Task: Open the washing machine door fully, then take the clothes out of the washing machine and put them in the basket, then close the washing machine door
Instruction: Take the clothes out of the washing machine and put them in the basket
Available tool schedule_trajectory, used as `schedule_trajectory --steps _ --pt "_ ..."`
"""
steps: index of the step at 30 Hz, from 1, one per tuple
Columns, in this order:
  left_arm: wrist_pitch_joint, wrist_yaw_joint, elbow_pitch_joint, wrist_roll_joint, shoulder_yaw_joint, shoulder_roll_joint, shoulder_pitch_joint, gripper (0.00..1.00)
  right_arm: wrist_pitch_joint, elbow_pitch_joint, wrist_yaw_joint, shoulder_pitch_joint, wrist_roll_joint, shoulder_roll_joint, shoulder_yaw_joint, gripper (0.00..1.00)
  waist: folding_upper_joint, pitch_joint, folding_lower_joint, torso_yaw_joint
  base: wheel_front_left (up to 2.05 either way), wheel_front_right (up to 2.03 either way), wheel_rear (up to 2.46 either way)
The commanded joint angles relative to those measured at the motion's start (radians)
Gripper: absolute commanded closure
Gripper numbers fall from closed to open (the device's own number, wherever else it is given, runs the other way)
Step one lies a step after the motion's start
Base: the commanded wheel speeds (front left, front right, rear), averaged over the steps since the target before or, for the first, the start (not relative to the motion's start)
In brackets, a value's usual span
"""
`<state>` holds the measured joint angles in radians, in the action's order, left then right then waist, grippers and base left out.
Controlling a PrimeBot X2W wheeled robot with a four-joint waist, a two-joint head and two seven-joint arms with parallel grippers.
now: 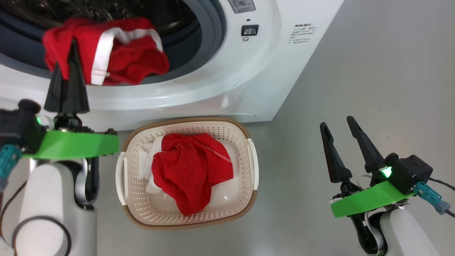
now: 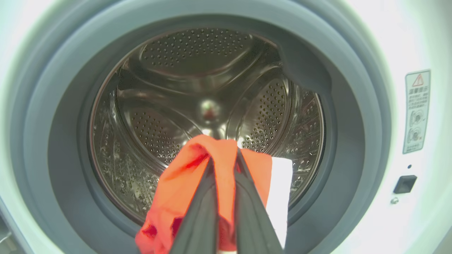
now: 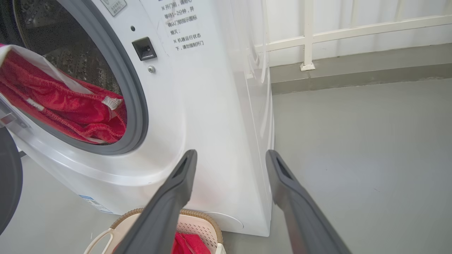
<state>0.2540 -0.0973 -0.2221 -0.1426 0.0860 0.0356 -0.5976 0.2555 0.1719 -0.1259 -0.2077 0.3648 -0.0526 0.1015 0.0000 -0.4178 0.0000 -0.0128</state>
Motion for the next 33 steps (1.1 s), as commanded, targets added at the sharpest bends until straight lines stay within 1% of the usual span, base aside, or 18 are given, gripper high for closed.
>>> schedule_trajectory --steps 1,9,15,20,24,28,33 --pt "0.008 -0.007 0.069 -0.006 0.027 0.02 0.035 1.0 0.006 -0.021 -0.005 0.013 -0.01 0.002 0.016 0.0 0.0 0.003 0.0 0.001 0.0 0.0 0.0" --pt "0.008 0.006 0.207 -0.02 0.014 0.016 0.122 1.0 0.006 -0.024 -0.005 0.019 -0.009 0.002 0.018 0.0 0.0 0.008 0.0 0.0 0.0 0.0 0.0" --pt "0.008 0.014 0.212 -0.033 -0.019 0.015 0.187 1.0 0.006 -0.027 -0.005 0.017 -0.01 0.002 0.019 0.0 0.0 -0.003 0.0 -0.001 0.0 0.0 0.0" --pt "0.008 0.02 0.156 -0.05 -0.07 0.015 0.244 1.0 0.006 -0.028 -0.005 0.009 -0.01 0.002 0.021 0.0 0.0 -0.018 0.0 -0.003 0.0 0.0 0.0" --pt "0.008 0.023 0.081 -0.059 -0.106 0.015 0.263 1.0 0.006 -0.031 -0.005 -0.001 -0.009 0.002 0.023 0.0 0.0 -0.036 0.0 -0.005 0.0 0.0 0.0" --pt "0.008 0.022 -0.004 -0.063 -0.119 0.015 0.251 1.0 0.006 -0.034 -0.005 -0.014 -0.007 0.002 0.026 0.0 0.0 -0.062 0.0 -0.009 0.0 0.0 0.0" --pt "0.008 0.009 -0.114 -0.049 -0.122 0.015 0.23 1.0 0.006 -0.038 -0.005 -0.03 -0.003 0.002 0.031 0.0 0.0 -0.095 0.0 -0.022 0.0 0.0 0.0"
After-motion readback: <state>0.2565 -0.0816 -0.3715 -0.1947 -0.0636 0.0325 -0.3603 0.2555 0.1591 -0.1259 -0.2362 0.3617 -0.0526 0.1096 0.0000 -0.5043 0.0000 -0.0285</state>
